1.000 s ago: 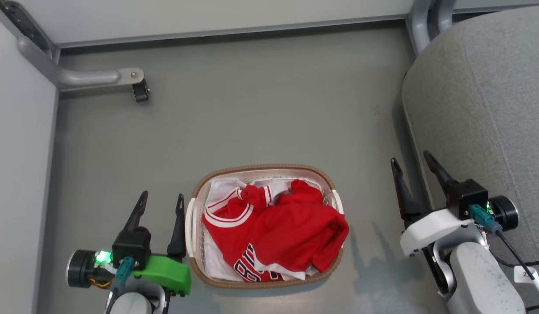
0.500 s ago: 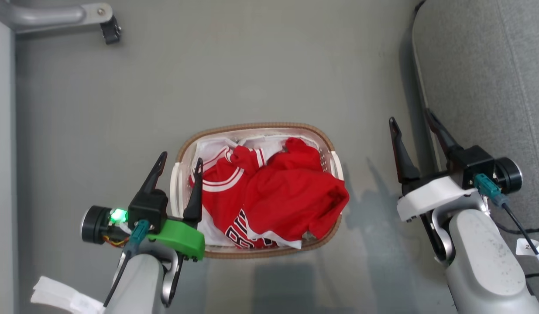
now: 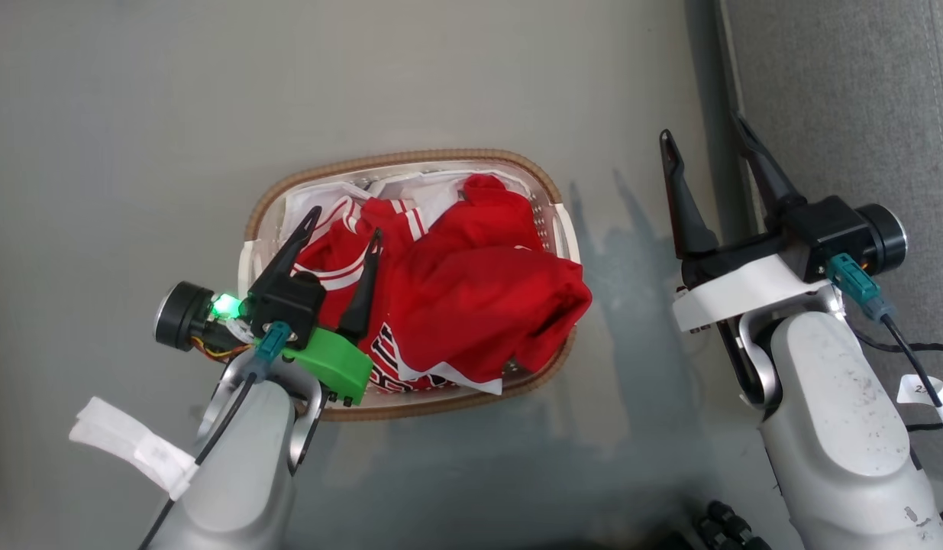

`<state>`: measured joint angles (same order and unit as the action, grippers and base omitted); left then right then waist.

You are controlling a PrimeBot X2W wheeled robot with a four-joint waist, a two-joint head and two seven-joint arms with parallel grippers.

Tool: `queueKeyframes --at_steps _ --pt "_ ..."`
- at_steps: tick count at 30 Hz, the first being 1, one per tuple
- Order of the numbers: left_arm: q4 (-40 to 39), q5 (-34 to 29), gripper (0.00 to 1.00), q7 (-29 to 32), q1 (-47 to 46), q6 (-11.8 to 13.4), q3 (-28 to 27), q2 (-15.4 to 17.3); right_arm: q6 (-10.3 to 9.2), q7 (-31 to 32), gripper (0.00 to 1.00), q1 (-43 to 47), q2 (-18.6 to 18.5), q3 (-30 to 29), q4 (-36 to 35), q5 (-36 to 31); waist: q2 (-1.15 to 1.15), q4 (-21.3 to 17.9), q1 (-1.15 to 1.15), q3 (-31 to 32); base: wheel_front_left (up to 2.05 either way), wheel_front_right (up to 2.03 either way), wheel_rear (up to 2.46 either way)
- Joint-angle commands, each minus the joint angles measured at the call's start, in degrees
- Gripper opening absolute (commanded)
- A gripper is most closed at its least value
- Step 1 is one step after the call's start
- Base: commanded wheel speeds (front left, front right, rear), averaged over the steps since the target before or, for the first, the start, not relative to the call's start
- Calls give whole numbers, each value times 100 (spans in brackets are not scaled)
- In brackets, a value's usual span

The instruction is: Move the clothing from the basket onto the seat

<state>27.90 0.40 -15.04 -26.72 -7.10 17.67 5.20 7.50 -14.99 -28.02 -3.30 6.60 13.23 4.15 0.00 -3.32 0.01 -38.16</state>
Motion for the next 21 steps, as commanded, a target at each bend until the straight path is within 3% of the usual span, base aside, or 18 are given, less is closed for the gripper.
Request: queueKeyframes --at_steps 1,10,21 --pt "73 52 100 -22 -197 -32 63 97 -2 -29 100 -90 0 43 -55 33 0 -304 -1 -321 0 0 0" --pt "863 358 100 -21 -847 -39 904 588 -2 -28 100 -234 29 259 -284 260 0 -747 -1 -720 0 0 0" --pt "1893 799 100 -22 -1616 -41 1649 1049 -2 -29 100 -281 30 497 -327 441 0 -1002 -1 -989 0 0 0"
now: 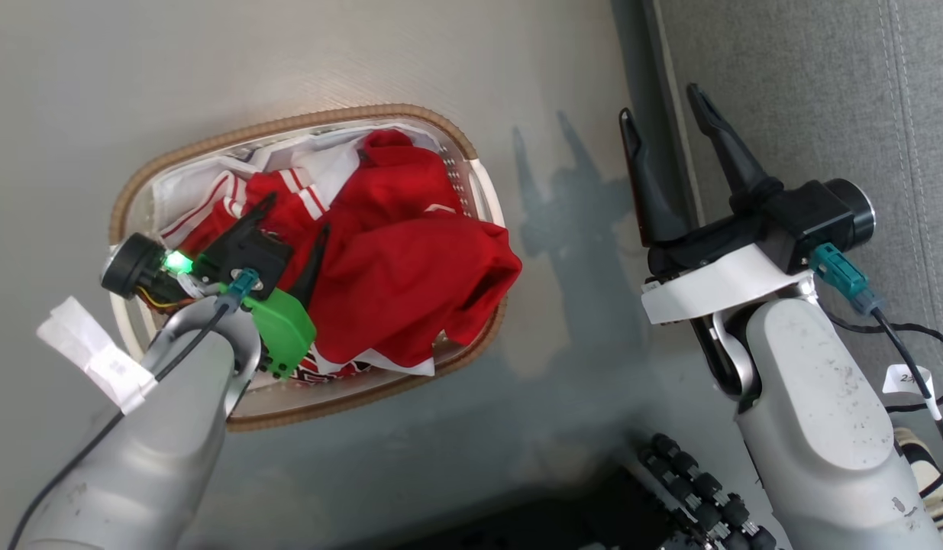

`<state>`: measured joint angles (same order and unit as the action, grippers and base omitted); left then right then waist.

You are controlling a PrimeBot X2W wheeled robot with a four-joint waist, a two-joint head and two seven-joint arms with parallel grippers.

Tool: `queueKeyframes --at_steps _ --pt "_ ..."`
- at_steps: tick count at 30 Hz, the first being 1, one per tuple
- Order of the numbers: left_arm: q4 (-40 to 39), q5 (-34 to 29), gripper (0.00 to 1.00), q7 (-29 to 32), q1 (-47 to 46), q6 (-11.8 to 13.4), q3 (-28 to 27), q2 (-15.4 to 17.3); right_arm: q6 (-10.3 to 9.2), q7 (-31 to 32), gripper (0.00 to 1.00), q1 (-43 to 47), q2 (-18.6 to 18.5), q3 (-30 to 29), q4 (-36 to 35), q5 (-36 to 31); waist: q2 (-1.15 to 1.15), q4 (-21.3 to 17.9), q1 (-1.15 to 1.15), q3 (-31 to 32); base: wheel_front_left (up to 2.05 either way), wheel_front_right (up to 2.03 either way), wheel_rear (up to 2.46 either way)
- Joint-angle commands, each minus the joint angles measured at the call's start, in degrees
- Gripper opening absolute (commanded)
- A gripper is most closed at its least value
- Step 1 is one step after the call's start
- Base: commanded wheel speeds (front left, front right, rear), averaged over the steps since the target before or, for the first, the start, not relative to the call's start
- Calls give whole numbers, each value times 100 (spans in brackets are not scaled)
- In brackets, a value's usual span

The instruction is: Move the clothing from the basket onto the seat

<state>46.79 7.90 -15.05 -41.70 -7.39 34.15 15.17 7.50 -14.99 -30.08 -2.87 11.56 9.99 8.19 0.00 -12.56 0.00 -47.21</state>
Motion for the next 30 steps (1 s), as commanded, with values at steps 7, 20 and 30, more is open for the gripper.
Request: queueKeyframes --at_steps 7,20,30 --pt "663 226 100 -20 -616 -12 330 123 -2 -28 100 -98 -17 164 48 19 0 -147 0 -220 0 0 0" --pt "2255 562 100 260 -1359 -12 952 -76 -2 -29 100 -108 -15 322 1 156 0 -293 0 -406 0 0 0" --pt "2485 967 0 401 -1298 -12 1168 -137 -2 -28 100 -135 -15 389 95 239 0 -337 0 -373 0 0 0"
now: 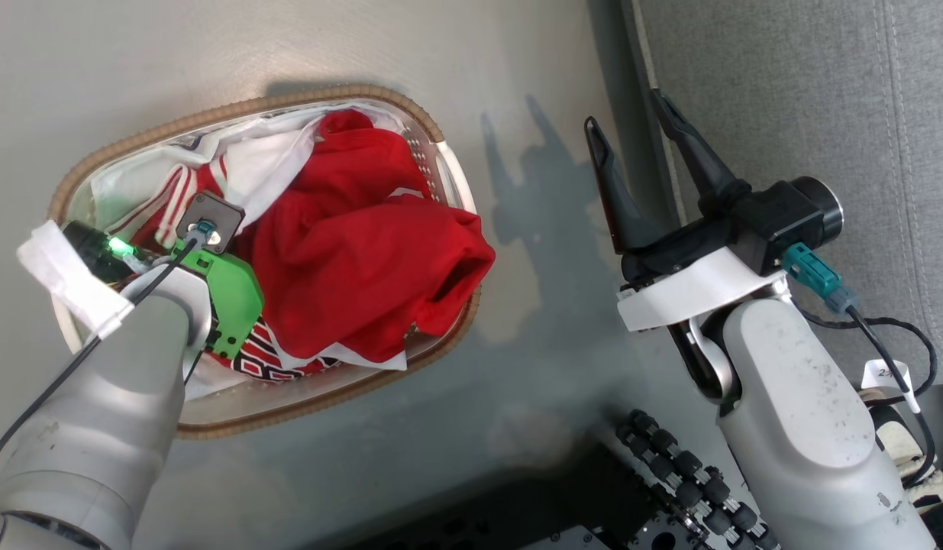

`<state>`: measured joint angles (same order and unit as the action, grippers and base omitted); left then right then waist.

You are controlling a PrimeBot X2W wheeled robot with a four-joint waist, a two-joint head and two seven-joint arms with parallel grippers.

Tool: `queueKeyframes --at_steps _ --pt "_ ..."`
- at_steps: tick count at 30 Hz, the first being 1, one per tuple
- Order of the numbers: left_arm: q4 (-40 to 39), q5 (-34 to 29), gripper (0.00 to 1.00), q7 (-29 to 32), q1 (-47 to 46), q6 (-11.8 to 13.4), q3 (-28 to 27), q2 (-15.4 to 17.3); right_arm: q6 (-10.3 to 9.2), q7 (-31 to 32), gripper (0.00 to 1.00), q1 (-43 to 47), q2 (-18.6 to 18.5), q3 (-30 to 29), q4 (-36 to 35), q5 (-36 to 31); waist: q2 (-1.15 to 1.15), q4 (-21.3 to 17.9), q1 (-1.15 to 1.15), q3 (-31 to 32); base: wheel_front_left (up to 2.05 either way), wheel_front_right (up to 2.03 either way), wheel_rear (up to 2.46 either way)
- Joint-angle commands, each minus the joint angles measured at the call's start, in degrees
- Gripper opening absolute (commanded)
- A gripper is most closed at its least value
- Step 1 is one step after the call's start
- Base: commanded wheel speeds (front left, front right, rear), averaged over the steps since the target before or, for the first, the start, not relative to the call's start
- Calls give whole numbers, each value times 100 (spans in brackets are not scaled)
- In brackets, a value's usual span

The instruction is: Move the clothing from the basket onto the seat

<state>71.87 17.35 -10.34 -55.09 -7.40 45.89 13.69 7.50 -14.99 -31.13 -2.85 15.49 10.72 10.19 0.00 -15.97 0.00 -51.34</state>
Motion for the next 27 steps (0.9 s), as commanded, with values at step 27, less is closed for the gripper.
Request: queueKeyframes --at_steps 27 --pt "-2839 27 0 -490 2197 419 -1355 -175 -3 -29 100 727 -22 -225 529 -331 0 929 0 2316 0 0 0"
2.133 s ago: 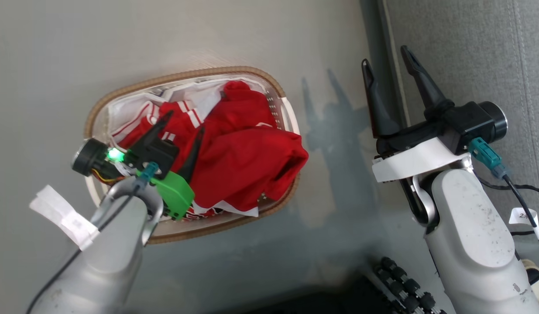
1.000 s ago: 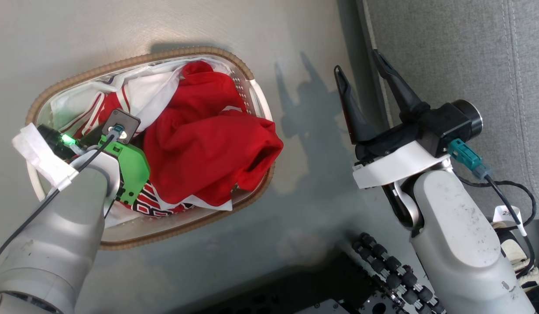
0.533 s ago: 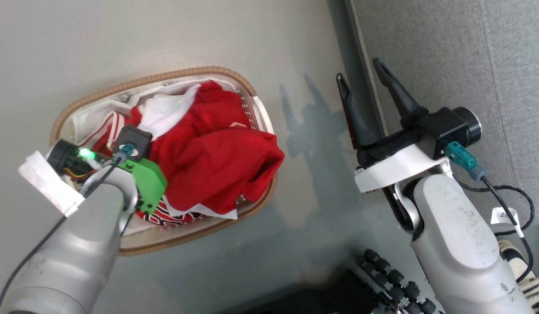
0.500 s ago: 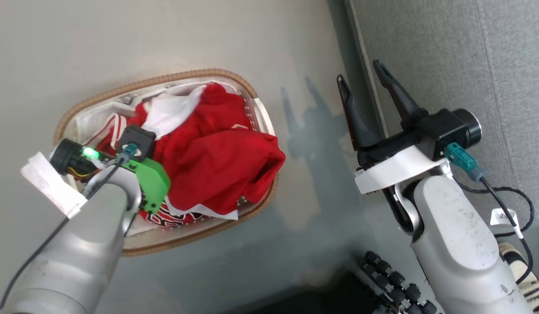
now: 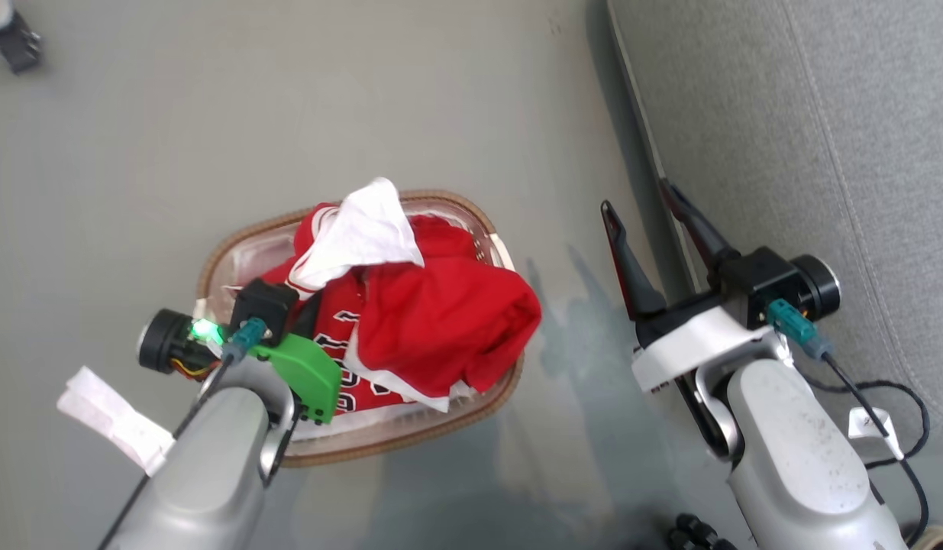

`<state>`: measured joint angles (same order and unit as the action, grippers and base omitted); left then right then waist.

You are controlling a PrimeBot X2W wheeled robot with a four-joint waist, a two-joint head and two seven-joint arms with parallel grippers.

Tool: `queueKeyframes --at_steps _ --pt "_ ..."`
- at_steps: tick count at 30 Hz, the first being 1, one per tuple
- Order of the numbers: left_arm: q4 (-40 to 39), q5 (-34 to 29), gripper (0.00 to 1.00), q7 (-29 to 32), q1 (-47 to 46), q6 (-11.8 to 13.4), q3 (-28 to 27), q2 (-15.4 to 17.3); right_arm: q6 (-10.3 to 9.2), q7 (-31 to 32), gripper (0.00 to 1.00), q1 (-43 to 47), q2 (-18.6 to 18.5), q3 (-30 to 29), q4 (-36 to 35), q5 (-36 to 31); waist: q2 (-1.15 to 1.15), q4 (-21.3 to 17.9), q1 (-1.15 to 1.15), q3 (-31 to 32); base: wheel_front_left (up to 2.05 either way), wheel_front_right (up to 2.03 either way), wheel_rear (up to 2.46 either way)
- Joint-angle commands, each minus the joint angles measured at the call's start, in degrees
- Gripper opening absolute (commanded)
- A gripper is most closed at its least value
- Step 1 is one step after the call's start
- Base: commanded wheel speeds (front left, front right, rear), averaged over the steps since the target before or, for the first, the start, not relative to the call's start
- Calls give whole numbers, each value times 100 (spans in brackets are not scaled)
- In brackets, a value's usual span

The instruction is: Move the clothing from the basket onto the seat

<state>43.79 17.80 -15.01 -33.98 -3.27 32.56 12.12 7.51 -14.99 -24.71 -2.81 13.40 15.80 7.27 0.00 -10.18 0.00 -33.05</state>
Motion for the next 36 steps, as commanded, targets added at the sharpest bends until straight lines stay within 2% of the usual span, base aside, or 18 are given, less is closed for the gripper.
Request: queueKeyframes --at_steps 1,10,15,24,36 --pt "-162 -53 0 -22 201 -8 -125 -51 -4 -28 100 145 -25 -28 42 -37 0 394 0 595 0 0 0" --pt "-1225 -478 0 -25 998 -207 -843 -306 -3 -28 100 612 -25 -131 167 14 0 666 0 1396 0 0 0" --pt "-1582 -600 0 -24 1281 -306 -1163 -413 -4 -29 100 791 -25 -86 168 77 0 659 0 1735 0 0 0" --pt "-2177 -663 0 -24 1359 -407 -1413 -641 -3 -29 100 1147 -25 -41 199 130 0 641 0 2307 0 0 0" --pt "-2968 -491 0 -24 907 -428 -1270 -766 -3 -29 100 1549 -25 -63 229 164 0 679 0 2805 0 0 0"
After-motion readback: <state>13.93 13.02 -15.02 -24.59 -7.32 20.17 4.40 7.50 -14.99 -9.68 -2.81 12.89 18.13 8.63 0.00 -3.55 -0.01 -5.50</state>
